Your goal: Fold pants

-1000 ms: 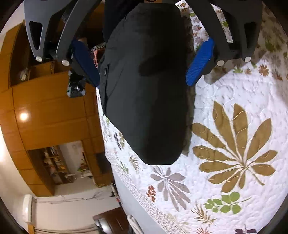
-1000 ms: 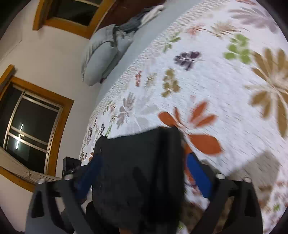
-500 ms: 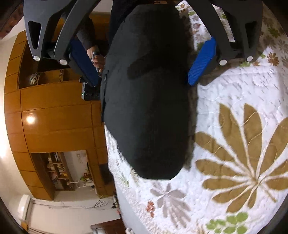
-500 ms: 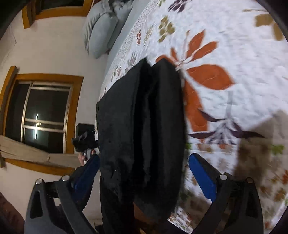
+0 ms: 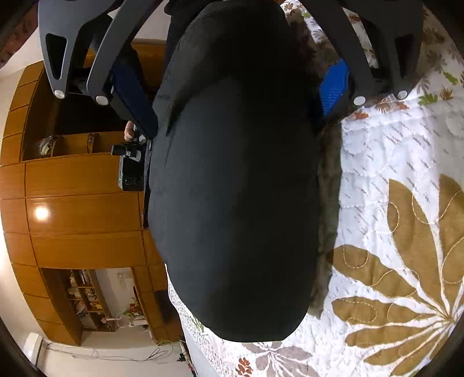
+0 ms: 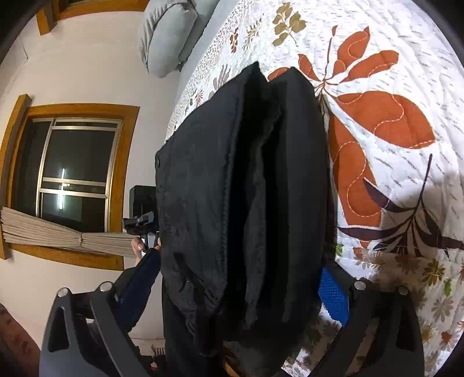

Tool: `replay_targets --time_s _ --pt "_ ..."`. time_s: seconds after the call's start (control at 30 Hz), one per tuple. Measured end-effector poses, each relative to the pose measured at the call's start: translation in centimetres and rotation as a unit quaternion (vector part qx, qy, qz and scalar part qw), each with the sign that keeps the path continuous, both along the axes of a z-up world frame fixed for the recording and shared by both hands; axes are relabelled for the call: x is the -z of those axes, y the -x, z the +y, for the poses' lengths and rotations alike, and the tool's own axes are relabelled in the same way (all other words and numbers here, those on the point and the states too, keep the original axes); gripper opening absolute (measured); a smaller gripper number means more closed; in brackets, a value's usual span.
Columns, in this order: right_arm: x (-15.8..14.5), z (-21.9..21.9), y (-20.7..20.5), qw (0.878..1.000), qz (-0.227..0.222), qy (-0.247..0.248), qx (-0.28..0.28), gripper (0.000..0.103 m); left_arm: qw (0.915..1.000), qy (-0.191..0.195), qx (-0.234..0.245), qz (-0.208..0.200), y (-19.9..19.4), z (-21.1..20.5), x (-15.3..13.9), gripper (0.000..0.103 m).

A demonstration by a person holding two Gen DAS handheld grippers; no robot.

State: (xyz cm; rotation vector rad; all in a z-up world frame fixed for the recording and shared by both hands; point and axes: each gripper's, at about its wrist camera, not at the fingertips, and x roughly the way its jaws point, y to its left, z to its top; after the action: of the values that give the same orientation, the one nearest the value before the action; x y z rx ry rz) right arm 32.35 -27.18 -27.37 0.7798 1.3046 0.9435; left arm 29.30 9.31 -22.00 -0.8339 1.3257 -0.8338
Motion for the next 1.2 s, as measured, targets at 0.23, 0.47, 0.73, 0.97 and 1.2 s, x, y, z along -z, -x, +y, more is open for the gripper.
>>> replay_targets --time_s 0.23,0.47,0.73,0.97,1.2 --pt "0.2 1.1 -0.7 1.0 0.007 -0.004 -0.015 0.1 0.9998 -0.003 -0.013 0.015 -0.5 -0.6 0.2 0.098" --pt "0.4 2.1 -0.2 1.0 -0.008 0.009 -0.018 0.082 0.9992 -0.027 -0.024 0.018 -0.4 -0.2 0.0 0.073" --pt "-0.3 2.0 0.3 0.999 -0.025 0.019 -0.014 0.054 0.9985 -0.034 -0.04 0.01 -0.3 -0.3 -0.7 0.057" --pt "-1.8 2.3 0.4 0.999 -0.04 0.013 -0.01 0.045 0.9985 -0.032 -0.045 -0.005 -0.2 0.4 -1.2 0.042" --pt "-3.5 2.8 0.2 0.998 -0.055 0.009 -0.014 0.043 0.9982 -0.038 -0.043 -0.02 -0.3 0.9 -2.7 0.038"
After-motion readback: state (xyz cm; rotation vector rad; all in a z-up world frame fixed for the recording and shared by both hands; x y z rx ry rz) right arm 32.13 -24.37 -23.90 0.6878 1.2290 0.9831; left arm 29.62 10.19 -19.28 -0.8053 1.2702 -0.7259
